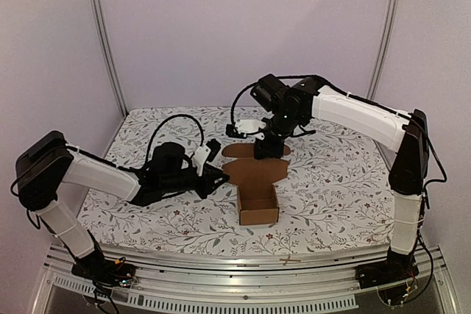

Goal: Fold the paper box

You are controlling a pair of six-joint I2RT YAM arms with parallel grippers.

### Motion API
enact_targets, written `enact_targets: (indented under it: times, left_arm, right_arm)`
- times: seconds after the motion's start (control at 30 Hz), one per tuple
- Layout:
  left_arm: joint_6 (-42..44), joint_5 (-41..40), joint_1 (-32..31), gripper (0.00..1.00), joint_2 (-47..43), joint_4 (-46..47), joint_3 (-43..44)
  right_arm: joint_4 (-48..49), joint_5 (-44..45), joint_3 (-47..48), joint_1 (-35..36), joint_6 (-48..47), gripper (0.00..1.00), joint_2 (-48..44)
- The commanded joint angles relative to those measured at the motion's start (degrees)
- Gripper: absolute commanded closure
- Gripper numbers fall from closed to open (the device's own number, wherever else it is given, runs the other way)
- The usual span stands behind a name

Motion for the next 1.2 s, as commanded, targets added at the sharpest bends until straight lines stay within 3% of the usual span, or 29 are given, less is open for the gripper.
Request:
enact_targets:
  times: [0.0,0.2,0.57,0.8,1.03,1.17]
  left_arm:
    - [0.7,4.5,0.4,0.64,1.7,3.9,1.8]
    - [3.2,10.2,4.9,0.59,3.4,3.0,4.0]
    - [3.2,19.6,6.9,0.58,7.8,2.1,9.0]
    - [2.4,23.1,6.9,0.79,9.8,3.0,10.5]
    - [0.7,23.5,6.2,0.84,11.3,4.5,11.3]
    - [-1.1,21.3,5.7,0.93,11.9,4.4,12.1]
  right_arm:
    - [-0.9,-6.9,1.1,-1.6,0.4,0.88,1.1]
    - [-6.1,-16.9,1.1,-2.4,-5.3,0.91,0.4]
    - [-7.7,-18.3,2.5,-3.2,-6.6,0.92,0.8]
    - [-5.9,-18.4,4.9,-5.7,-2.5,0.92,2.8]
    - [-3.5,-16.6,5.1,-7.3,1.1,0.92,4.1]
    - [-3.0,-15.8,5.1,-7.6,2.5,0.92,4.7]
